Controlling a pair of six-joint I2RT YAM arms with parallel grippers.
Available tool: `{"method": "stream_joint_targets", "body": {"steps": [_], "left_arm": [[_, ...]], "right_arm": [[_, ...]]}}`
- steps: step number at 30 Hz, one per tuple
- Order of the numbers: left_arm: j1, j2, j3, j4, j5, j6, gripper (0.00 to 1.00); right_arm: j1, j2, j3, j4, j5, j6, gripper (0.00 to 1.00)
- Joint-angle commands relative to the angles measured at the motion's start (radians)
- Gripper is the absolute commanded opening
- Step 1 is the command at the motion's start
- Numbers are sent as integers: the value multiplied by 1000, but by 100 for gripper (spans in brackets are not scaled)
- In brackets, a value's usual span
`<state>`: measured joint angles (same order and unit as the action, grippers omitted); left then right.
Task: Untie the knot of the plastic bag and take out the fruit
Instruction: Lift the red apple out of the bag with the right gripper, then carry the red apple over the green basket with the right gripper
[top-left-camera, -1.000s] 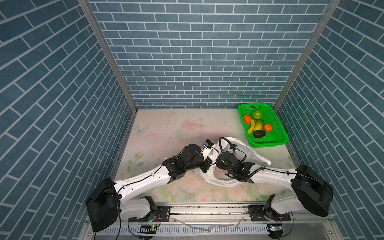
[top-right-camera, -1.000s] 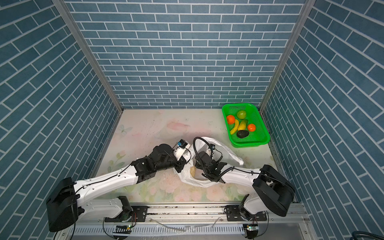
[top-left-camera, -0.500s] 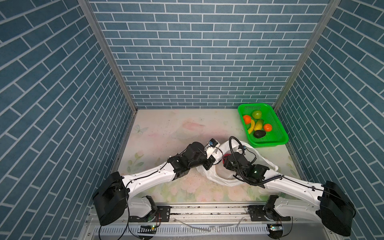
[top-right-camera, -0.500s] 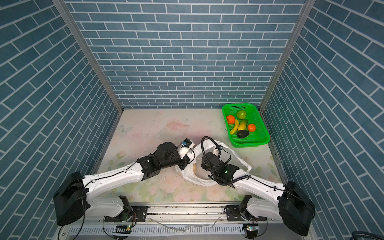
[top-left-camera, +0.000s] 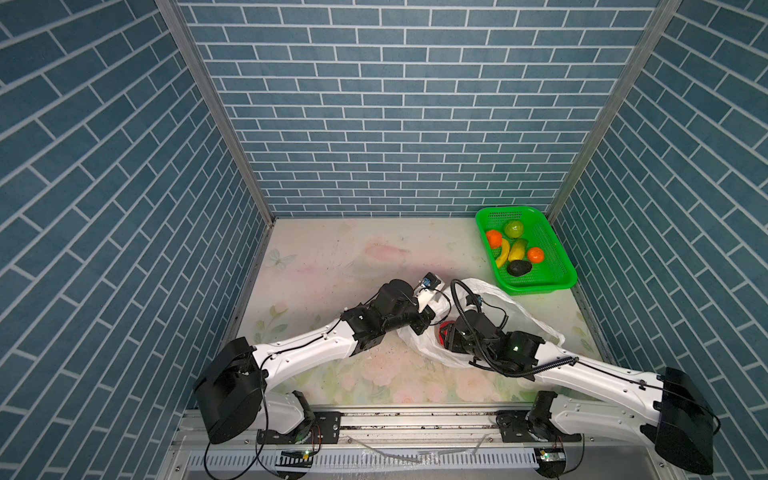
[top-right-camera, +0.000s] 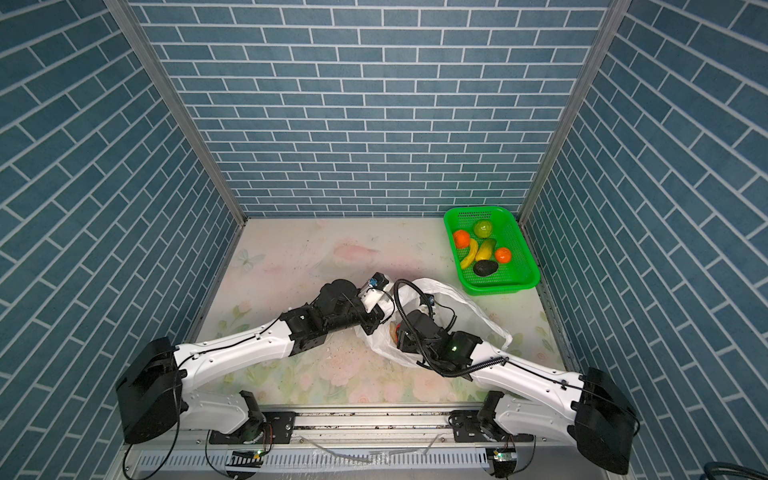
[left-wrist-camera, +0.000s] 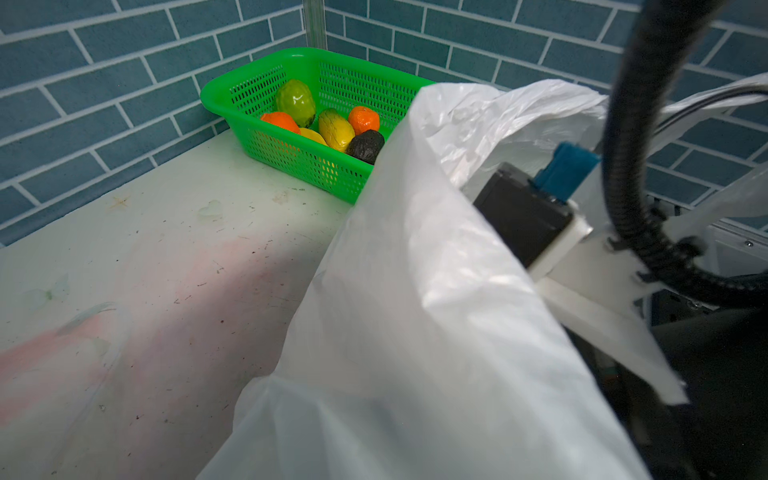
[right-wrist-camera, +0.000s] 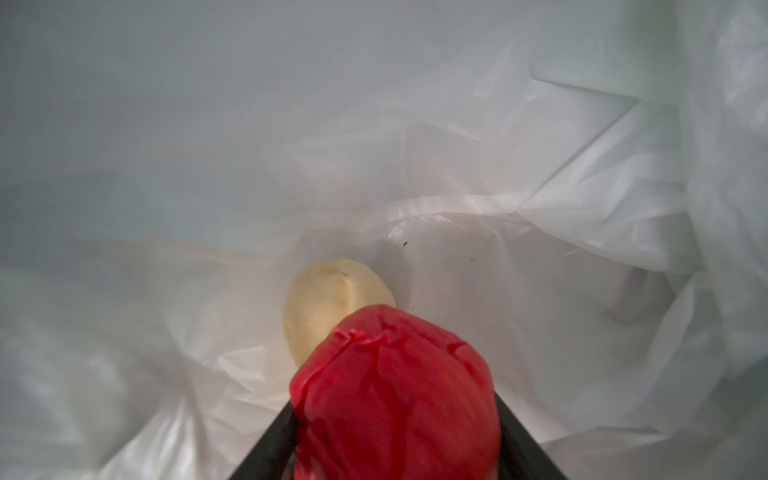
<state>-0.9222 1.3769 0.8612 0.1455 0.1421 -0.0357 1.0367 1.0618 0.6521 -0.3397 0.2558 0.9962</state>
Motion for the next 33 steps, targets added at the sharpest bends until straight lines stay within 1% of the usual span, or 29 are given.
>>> {"method": "stream_joint_targets", "body": {"steps": [1, 10, 14, 18, 20, 24, 29, 33], "left_arm": [[3, 14, 27, -31, -26, 11, 0], [3, 16, 38, -59, -50, 12, 0], [4, 10, 31, -67, -58, 10, 0], [4, 1, 22, -70, -64, 5, 0], [3, -3, 17, -72, -64, 3, 0], [4, -12, 11, -76, -61, 2, 0], [5, -26, 6, -84, -50, 2, 0], [3, -44, 1, -95, -46, 4, 0]], "right_arm": [[13, -51, 79, -106, -19, -27, 46], [19, -160, 217, -269, -50, -66, 46], [15, -208, 308, -364, -21, -95, 46], [-33, -243, 402, -434, -6, -136, 46], [-82, -254, 441, -454, -13, -164, 46], [-236, -246, 509, -466, -64, -255, 46], [-480, -179, 555, -415, -185, -374, 46], [-695, -112, 549, -313, -315, -402, 46]]}}
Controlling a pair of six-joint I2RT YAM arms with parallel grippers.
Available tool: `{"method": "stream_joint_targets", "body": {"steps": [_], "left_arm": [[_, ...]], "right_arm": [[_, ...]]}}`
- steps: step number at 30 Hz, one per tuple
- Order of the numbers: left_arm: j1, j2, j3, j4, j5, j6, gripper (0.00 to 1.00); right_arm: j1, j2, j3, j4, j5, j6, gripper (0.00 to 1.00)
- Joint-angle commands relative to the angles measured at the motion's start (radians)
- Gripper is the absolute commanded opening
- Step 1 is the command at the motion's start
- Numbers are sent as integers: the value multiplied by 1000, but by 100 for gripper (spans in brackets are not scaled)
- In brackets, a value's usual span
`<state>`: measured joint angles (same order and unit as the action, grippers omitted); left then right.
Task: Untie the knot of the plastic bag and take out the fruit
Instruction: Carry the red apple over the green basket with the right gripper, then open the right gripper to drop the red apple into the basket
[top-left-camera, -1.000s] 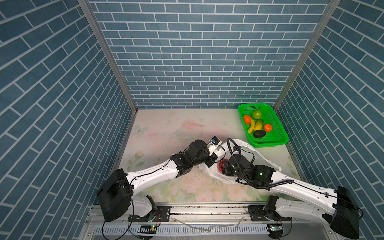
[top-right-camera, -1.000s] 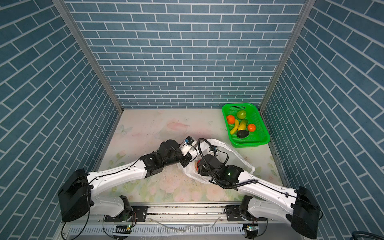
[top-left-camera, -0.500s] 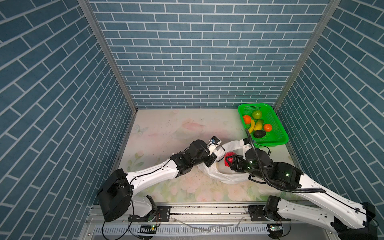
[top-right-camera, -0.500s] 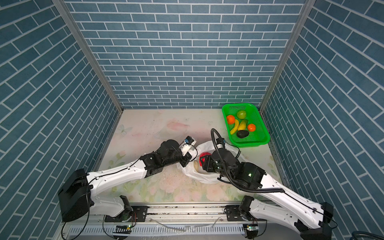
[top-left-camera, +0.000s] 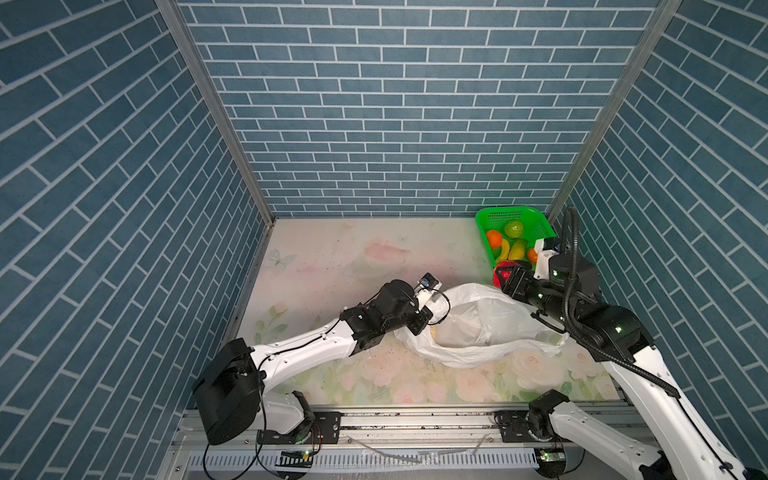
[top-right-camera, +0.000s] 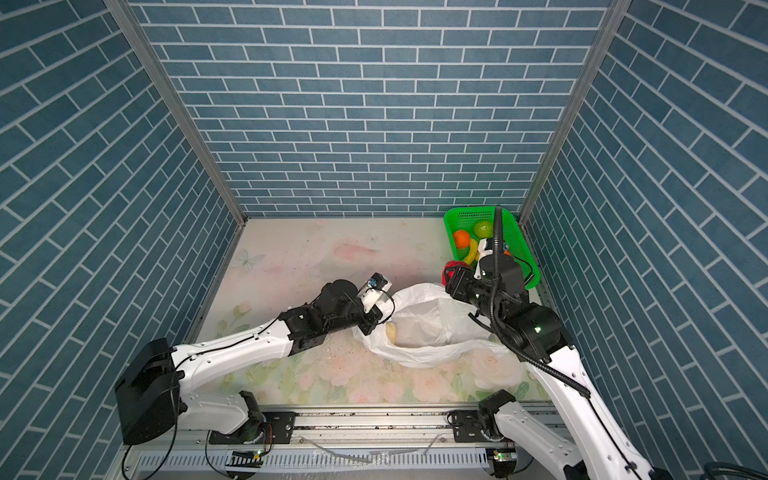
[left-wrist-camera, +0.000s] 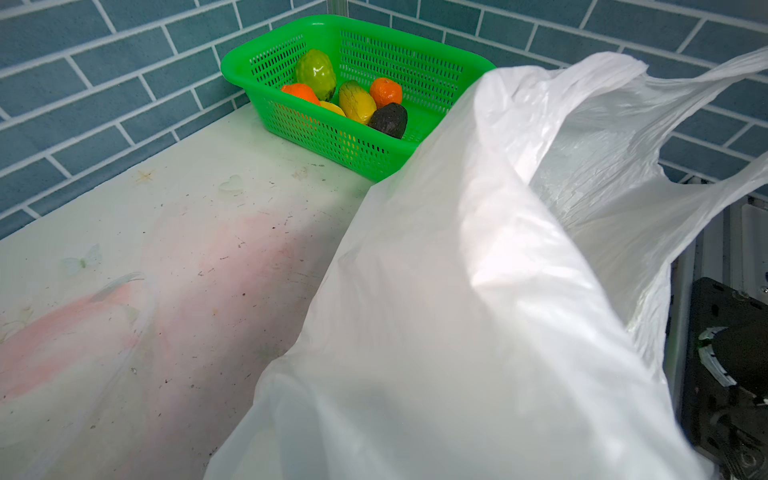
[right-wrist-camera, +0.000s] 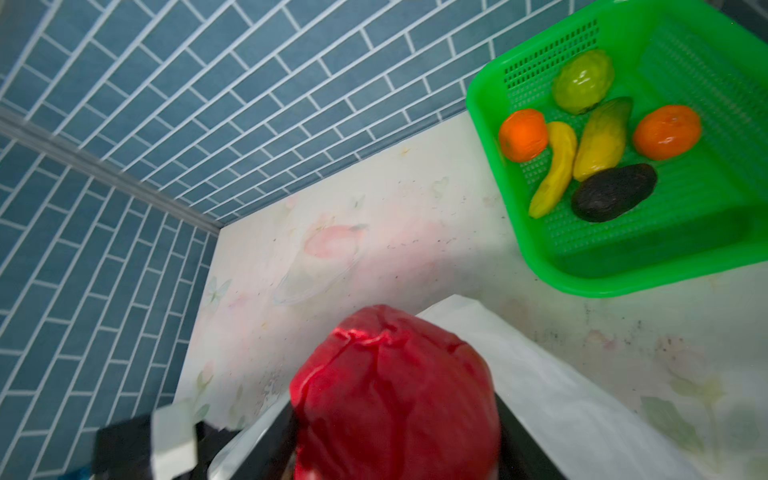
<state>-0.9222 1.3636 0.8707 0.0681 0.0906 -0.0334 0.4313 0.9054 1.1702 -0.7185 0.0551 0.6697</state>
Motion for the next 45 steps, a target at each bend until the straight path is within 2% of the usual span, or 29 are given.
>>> {"method": "stream_joint_targets", "body": {"steps": [1, 4, 10, 21, 28, 30, 33, 35, 45], "left_arm": [[4, -34, -10, -21, 8, 2, 0], [3, -44, -15, -32, 15, 4, 0], [4, -53, -16, -43, 24, 6, 0], [4, -43, -10, -38, 33, 1, 0], [3, -38, -11, -21, 26, -4, 0], [4, -41, -15, -16, 24, -9, 0], [4, -48, -21, -17, 24, -13, 0], [4, -49, -22, -19, 24, -11, 0], [4, -49, -19, -14, 32, -8, 0]], "right_arm": [[-137, 69, 27, 99, -136, -81, 46], [-256, 160, 22, 187, -213, -99, 46], [-432, 335, 9, 351, -215, -133, 45], [-627, 666, 51, 506, -292, -137, 46], [-654, 775, 65, 518, -259, -142, 49], [-654, 787, 69, 511, -246, -144, 57], [-654, 792, 75, 503, -225, -147, 77], [-653, 787, 77, 495, -212, -146, 81], [-653, 738, 72, 459, -198, -159, 84]]}}
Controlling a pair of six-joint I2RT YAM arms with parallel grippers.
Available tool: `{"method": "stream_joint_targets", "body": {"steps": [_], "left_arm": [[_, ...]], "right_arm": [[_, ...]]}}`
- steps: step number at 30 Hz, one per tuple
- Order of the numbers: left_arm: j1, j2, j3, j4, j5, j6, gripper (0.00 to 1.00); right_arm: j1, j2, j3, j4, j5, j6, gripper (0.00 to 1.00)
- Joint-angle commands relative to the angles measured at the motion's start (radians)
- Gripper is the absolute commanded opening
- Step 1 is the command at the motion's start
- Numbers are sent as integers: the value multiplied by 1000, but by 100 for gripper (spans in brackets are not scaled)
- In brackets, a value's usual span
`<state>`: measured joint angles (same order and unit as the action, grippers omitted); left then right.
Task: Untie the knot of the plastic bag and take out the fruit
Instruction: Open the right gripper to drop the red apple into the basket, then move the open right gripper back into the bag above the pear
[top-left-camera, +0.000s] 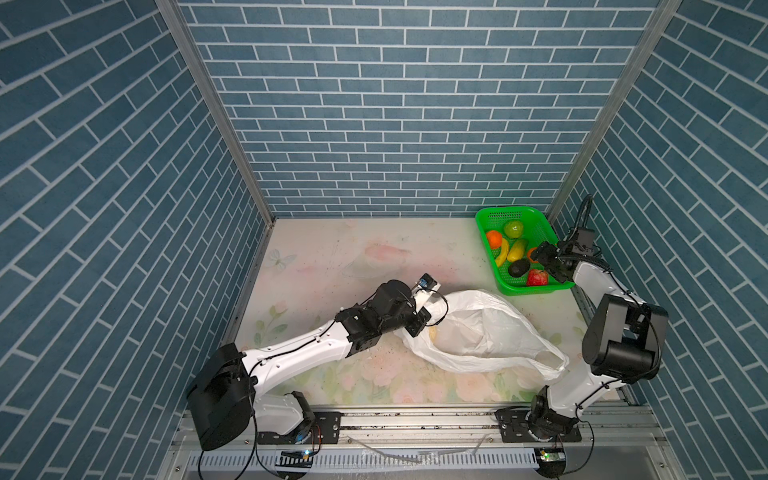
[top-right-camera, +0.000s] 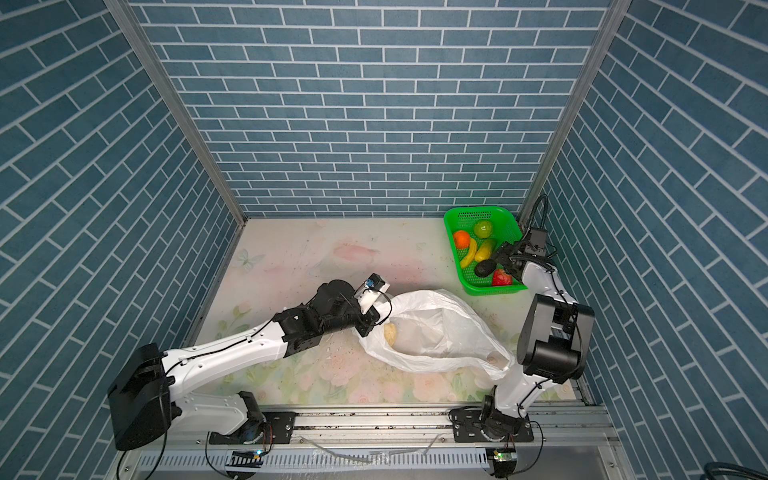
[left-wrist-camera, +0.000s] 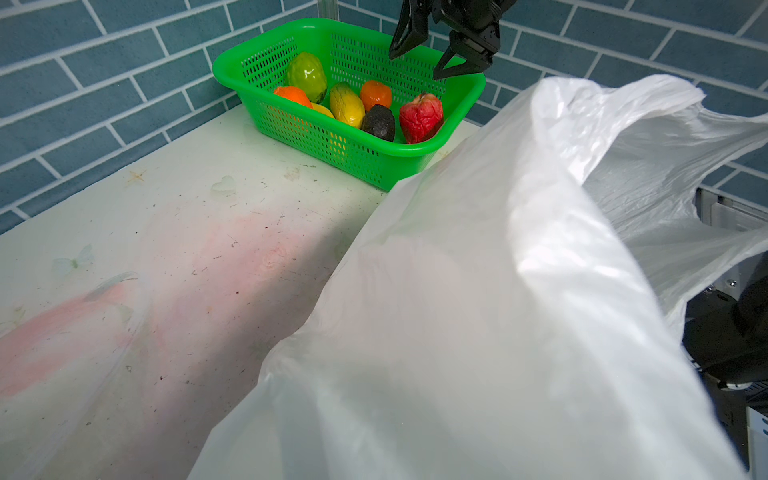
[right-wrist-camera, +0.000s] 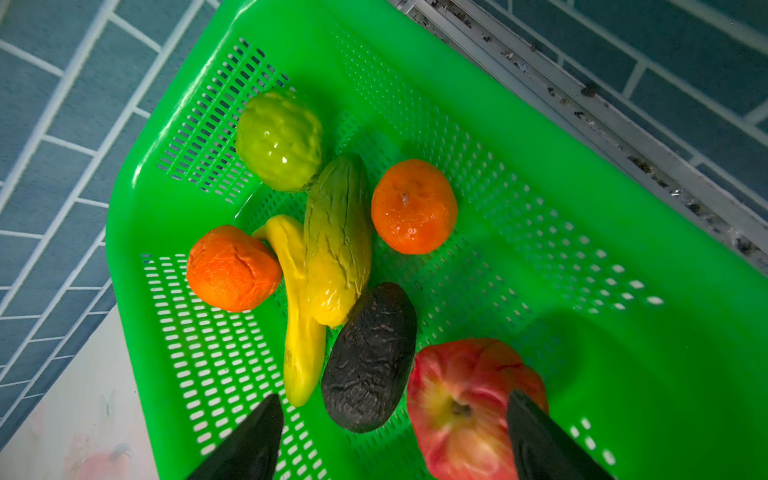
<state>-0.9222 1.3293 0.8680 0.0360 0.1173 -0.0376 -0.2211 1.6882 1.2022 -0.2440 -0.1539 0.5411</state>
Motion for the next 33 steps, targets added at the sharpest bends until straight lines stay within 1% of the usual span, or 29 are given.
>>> {"method": "stream_joint_targets", "body": {"steps": [1, 5, 9, 12, 17, 22, 26, 33], "left_arm": [[3, -15, -18, 18, 6, -4, 0], [3, -18, -20, 15, 7, -4, 0], [4, -17, -23, 13, 10, -8, 0], [3, -16, -21, 8, 14, -13, 0], [4, -15, -15, -1, 18, -18, 0], [5, -11, 0, -13, 19, -12, 0], [7, -9, 8, -16, 21, -10, 0], [9, -8, 17, -36, 18, -10, 0]], "right_arm": [[0, -55, 35, -17, 2, -27, 83], [5, -114, 21, -55, -33, -15, 83], [24, -219, -24, -105, -84, 13, 82], [55, -321, -59, -160, -110, 29, 82], [143, -489, -93, -290, -145, 34, 82], [275, -652, -109, -415, -148, 63, 81], [402, -724, -95, -489, -139, 87, 81], [677, -788, -72, -564, -27, 179, 80]]}}
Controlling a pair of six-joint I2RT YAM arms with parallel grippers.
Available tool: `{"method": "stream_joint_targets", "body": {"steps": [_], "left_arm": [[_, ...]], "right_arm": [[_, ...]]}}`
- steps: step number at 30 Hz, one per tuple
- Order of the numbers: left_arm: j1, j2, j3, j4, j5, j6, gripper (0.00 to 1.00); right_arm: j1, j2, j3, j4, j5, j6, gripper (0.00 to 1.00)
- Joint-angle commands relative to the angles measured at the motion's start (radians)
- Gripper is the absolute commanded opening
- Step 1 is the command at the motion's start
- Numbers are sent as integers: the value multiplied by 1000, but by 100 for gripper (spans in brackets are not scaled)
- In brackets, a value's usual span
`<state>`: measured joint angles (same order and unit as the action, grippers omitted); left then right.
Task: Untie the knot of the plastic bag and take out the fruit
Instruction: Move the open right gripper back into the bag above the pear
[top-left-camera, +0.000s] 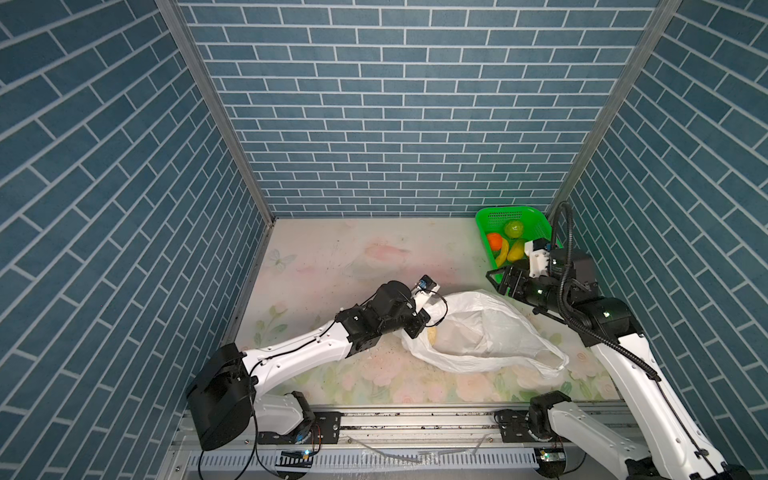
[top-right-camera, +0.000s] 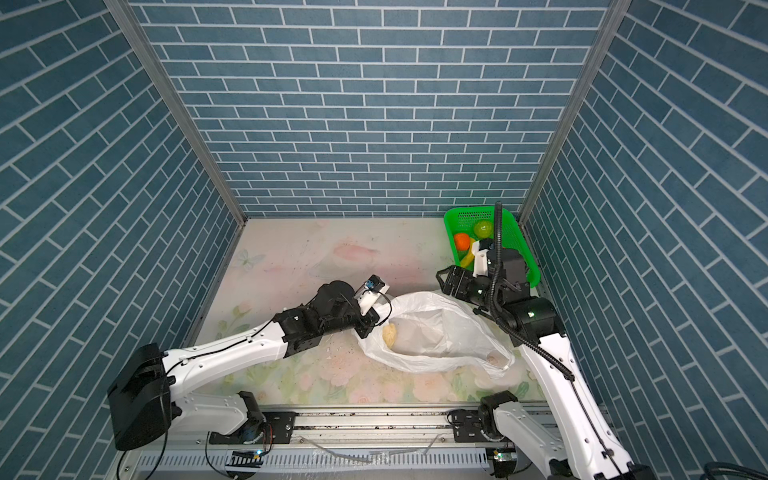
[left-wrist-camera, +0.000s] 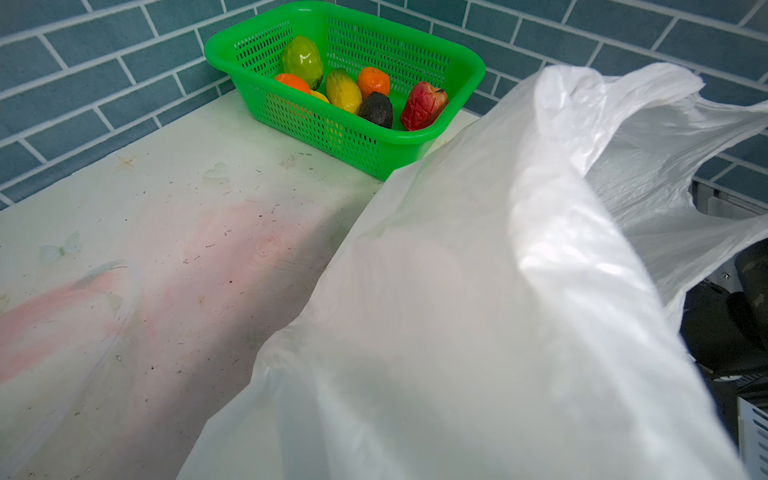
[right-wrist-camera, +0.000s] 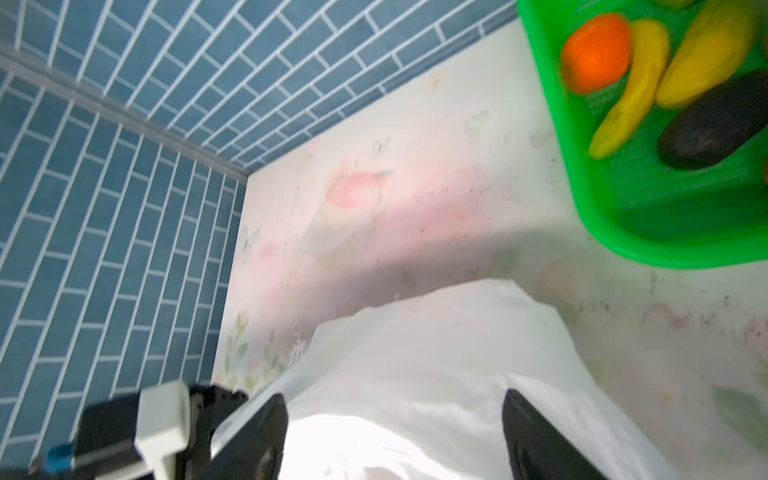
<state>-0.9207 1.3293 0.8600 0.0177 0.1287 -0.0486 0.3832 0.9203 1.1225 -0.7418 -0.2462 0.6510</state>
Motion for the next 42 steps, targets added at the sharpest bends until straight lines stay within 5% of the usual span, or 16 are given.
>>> {"method": "stream_joint_targets", "body": {"steps": [1, 9, 22, 31, 42], "left_arm": [[7, -8, 25, -18, 7, 0, 0], [10, 2, 43, -30, 3, 1, 0], [15, 11, 60, -35, 15, -10, 0], [25, 3, 74, -48, 26, -23, 0], [27, 7, 80, -23, 51, -31, 0]], "right_arm": [[118, -26, 0, -62, 91, 86, 80], [408, -27, -58, -40, 274, 151, 80], [717, -41, -303, 81, 536, 92, 75], [779, -20, -426, 145, 625, 46, 69], [778, 3, -572, 280, 626, 165, 70]]}}
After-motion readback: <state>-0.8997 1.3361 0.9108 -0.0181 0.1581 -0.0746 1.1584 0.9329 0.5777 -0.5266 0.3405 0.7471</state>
